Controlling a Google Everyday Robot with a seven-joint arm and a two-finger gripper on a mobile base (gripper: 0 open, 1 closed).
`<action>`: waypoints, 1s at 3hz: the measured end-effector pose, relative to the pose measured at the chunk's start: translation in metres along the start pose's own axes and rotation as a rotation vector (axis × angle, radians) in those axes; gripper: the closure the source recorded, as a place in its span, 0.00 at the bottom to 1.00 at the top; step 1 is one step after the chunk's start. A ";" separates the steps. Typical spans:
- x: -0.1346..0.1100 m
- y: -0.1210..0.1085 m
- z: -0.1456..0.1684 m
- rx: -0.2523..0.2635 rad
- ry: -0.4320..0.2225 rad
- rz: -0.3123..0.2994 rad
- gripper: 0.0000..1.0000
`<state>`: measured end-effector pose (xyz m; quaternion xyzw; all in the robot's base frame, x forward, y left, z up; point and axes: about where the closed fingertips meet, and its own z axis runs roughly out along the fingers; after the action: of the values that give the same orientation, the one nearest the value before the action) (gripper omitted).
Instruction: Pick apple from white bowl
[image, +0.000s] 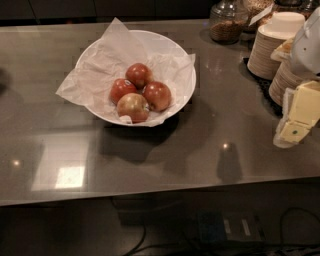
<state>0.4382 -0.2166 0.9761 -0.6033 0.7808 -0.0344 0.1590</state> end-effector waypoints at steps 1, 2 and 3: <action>-0.003 -0.003 0.000 0.014 -0.012 0.004 0.00; -0.025 -0.018 0.015 0.024 -0.066 -0.025 0.00; -0.057 -0.036 0.030 0.031 -0.148 -0.077 0.00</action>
Offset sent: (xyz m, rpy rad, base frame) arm 0.0560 0.0433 -0.0146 0.1003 -0.0676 0.0807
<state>0.4933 -0.1680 0.9686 -0.6314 0.7423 -0.0079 0.2242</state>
